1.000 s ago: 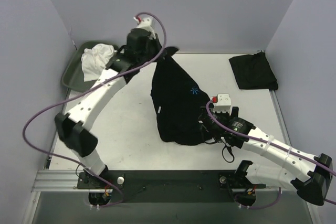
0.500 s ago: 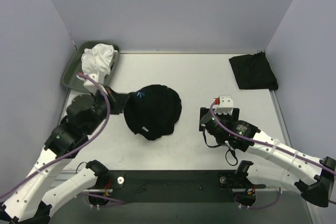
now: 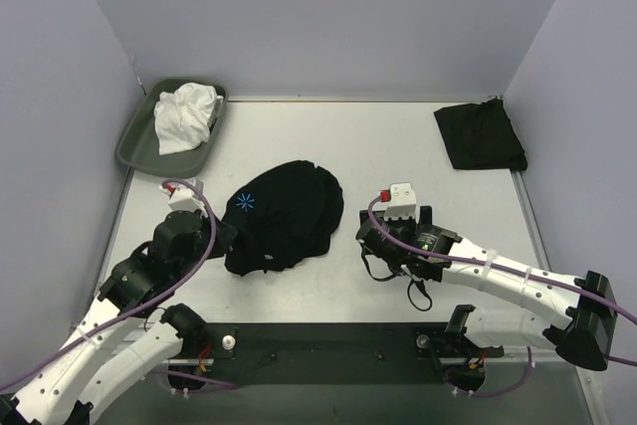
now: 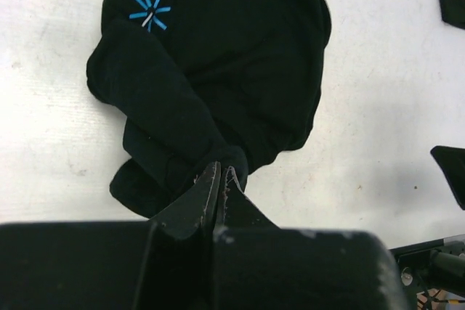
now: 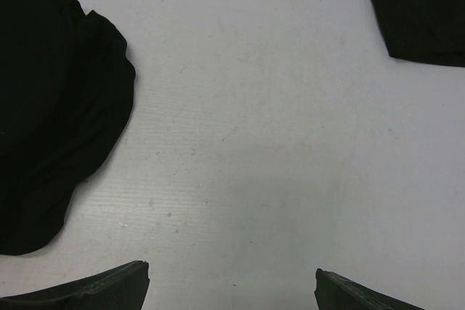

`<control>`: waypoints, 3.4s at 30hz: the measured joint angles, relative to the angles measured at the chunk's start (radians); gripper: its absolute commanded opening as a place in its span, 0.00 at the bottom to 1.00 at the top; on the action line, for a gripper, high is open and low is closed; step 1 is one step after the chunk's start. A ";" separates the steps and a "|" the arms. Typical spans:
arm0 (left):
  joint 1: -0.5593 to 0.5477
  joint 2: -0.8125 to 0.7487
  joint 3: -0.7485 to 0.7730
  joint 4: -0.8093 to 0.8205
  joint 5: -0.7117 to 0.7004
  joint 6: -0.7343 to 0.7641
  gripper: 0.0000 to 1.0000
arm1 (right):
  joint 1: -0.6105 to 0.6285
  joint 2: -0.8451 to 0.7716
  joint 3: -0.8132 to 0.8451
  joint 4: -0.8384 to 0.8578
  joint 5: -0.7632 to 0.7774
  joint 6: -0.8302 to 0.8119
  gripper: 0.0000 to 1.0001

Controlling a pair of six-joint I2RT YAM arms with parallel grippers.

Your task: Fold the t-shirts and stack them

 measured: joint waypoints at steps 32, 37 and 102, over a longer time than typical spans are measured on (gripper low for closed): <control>-0.221 0.333 -0.005 -0.018 0.055 -0.005 0.91 | 0.011 0.053 -0.002 0.057 -0.010 -0.002 1.00; -0.350 0.451 -0.006 -0.043 0.019 -0.016 0.83 | 0.014 0.053 -0.009 0.066 -0.016 -0.002 1.00; -0.389 1.050 0.161 -0.247 -0.194 0.849 0.41 | -0.062 -0.012 -0.204 0.217 -0.108 -0.069 1.00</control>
